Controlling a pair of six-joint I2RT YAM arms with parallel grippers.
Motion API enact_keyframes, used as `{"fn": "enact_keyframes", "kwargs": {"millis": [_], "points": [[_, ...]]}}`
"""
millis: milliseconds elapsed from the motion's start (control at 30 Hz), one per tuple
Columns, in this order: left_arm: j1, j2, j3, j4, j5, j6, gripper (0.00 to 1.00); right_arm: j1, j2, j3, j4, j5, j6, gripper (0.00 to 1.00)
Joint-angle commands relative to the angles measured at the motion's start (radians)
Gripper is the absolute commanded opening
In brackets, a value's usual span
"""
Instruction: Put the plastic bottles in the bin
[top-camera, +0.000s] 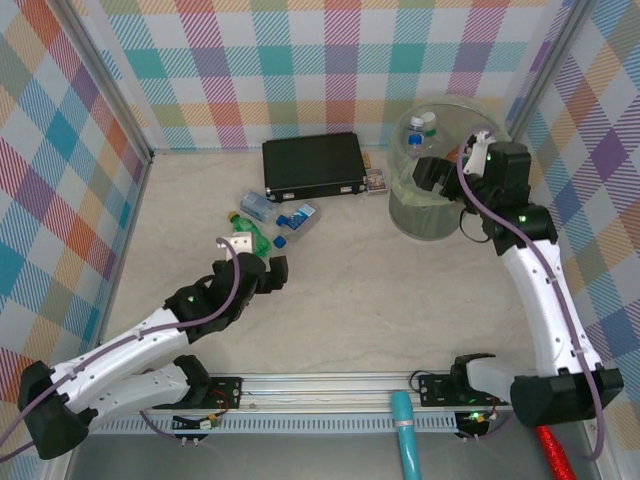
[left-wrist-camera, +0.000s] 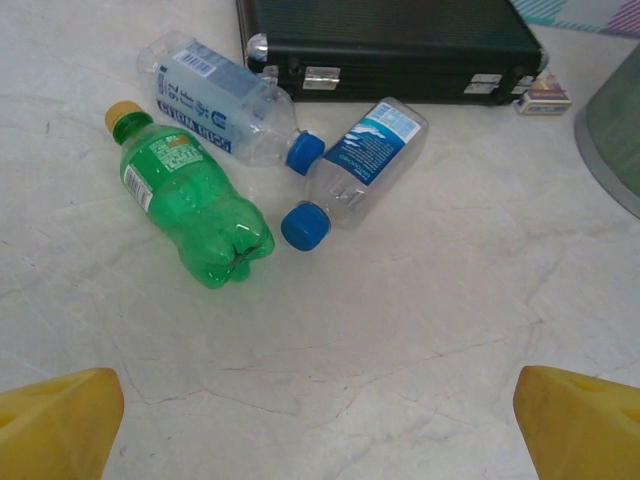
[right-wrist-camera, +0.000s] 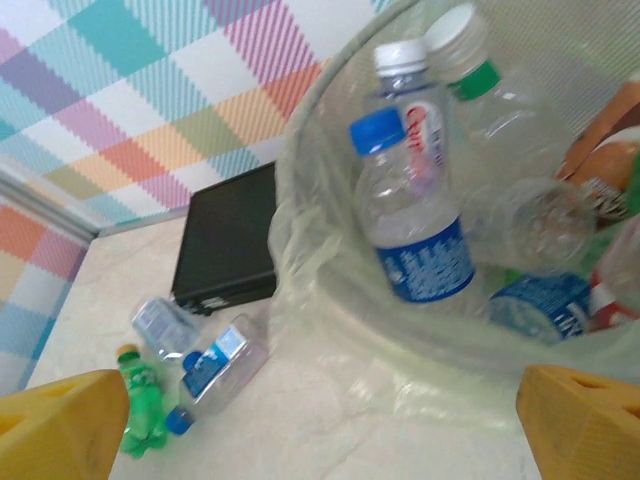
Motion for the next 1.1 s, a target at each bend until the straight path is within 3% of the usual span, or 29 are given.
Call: {"fn": "enact_keyframes", "kwargs": {"millis": [0, 133, 467, 567, 833, 1067], "points": [[0.042, 0.052, 0.050, 0.024, 0.053, -0.027, 1.00, 0.048, -0.055, -0.064, 0.074, -0.051, 0.019, 0.99], [0.088, 0.127, 0.088, 0.012, 0.080, -0.038, 1.00, 0.133, -0.106, -0.143, 0.084, -0.039, 0.012, 0.99], [0.309, 0.355, 0.190, -0.062, 0.257, -0.093, 1.00, 0.348, -0.197, -0.292, 0.143, 0.036, 0.026, 0.99], [0.376, 0.445, 0.225, -0.073, 0.327, -0.112, 0.92, 0.393, -0.212, -0.305, 0.148, 0.058, 0.023, 0.99], [0.497, 0.617, 0.294, -0.050, 0.384, -0.165, 0.90, 0.428, -0.238, -0.332, 0.149, 0.082, 0.018, 0.99], [0.538, 0.730, 0.331, 0.049, 0.463, -0.197, 0.87, 0.432, -0.238, -0.342, 0.153, 0.084, 0.015, 0.99]]}}
